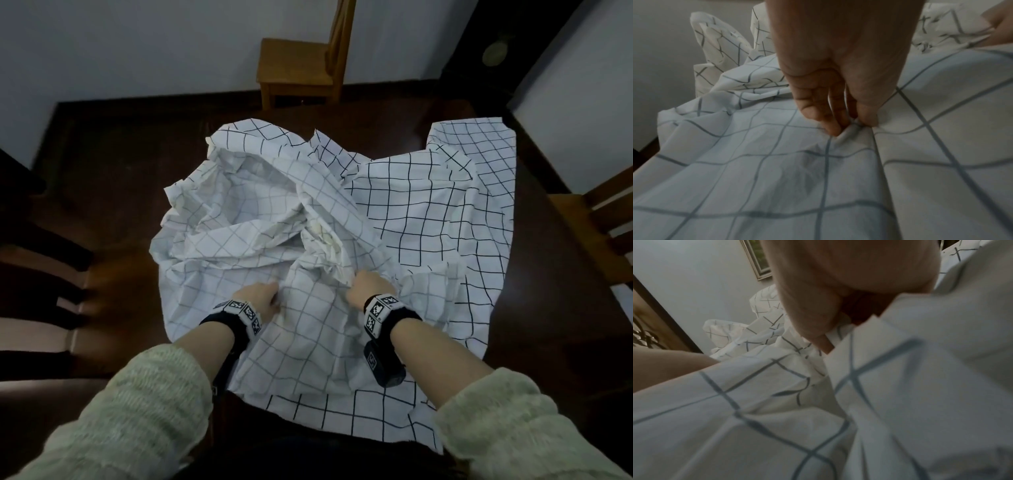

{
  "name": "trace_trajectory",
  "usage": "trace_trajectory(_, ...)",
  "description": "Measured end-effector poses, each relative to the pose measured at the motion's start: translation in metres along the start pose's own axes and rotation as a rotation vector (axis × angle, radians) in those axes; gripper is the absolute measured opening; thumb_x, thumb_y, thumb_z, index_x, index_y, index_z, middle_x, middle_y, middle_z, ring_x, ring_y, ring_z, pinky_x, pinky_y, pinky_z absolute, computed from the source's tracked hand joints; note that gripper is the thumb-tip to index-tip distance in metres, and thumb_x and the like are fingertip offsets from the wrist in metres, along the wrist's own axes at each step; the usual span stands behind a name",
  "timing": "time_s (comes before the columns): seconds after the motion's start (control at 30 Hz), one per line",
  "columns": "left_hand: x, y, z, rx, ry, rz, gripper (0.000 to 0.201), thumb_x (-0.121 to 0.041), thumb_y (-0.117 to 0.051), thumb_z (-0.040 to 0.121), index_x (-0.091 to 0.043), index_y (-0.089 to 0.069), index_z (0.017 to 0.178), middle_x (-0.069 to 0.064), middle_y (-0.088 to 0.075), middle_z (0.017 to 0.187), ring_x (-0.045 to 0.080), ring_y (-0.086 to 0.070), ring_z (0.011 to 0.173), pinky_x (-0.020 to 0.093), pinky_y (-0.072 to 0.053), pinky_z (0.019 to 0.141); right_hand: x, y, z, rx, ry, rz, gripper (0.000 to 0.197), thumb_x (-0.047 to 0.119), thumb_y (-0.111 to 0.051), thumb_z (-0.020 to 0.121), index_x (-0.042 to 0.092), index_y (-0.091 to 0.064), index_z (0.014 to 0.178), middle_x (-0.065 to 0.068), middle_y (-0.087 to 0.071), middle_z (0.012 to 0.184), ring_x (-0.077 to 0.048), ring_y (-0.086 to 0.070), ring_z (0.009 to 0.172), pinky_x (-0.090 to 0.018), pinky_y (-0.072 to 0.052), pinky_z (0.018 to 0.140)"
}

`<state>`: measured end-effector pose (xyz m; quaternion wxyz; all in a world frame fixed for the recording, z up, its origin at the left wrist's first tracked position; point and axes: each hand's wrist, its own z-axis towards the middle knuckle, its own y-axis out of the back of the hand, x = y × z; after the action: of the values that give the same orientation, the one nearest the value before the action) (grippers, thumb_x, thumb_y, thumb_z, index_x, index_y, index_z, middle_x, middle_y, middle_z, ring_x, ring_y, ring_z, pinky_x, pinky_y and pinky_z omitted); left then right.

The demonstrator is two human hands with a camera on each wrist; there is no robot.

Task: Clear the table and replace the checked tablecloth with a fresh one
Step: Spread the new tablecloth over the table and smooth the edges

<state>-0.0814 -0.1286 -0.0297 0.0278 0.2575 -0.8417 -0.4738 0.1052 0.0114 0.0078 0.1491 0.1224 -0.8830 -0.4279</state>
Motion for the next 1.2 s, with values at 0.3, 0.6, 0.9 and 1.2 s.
trace_trajectory(0.3, -0.010, 0.013, -0.007, -0.387, 0.016, 0.084, 0.032, -0.033, -0.045, 0.092, -0.020, -0.049, 0.121, 0.002, -0.053, 0.127, 0.025, -0.052, 0.113, 0.037, -0.041, 0.090, -0.041, 0.034, 0.004, -0.137, -0.177, -0.048, 0.069, 0.061, -0.057, 0.082, 0.017, -0.044, 0.133, -0.008, -0.051, 0.133, -0.029, -0.050, 0.121, -0.045, -0.038, 0.097)
trace_trajectory(0.6, 0.016, 0.056, 0.025, -0.339, 0.256, -0.092, 0.113, -0.051, -0.075, 0.071, -0.023, 0.000, 0.150, 0.007, -0.019, 0.157, 0.024, -0.005, 0.147, 0.046, -0.008, 0.117, 0.015, 0.016, -0.006, -0.188, 0.051, 0.123, 0.100, 0.073, -0.055, 0.072, 0.027, -0.006, 0.146, -0.009, -0.041, 0.137, -0.030, -0.047, 0.122, -0.051, -0.037, 0.099)
trace_trajectory(0.9, 0.001, 0.025, 0.038, -0.257, 0.239, -0.034, 0.059, -0.060, -0.060, 0.078, -0.019, -0.056, 0.119, 0.005, -0.060, 0.120, 0.026, -0.051, 0.116, 0.040, -0.037, 0.097, 0.045, 0.010, 0.020, -0.203, -0.042, 0.115, 0.105, 0.068, -0.061, 0.072, 0.024, -0.002, 0.147, -0.010, -0.041, 0.137, -0.031, -0.046, 0.122, -0.053, -0.035, 0.100)
trace_trajectory(1.2, -0.008, 0.039, 0.022, -0.334, 0.109, 0.425, 0.040, -0.046, -0.048, 0.090, -0.015, -0.066, 0.107, 0.001, -0.060, 0.114, 0.024, -0.049, 0.112, 0.035, -0.032, 0.093, 0.029, 0.013, 0.035, -0.128, -0.041, 0.026, 0.063, 0.044, -0.065, 0.084, 0.012, -0.036, 0.130, -0.006, -0.061, 0.113, -0.027, -0.061, 0.104, -0.038, -0.050, 0.085)
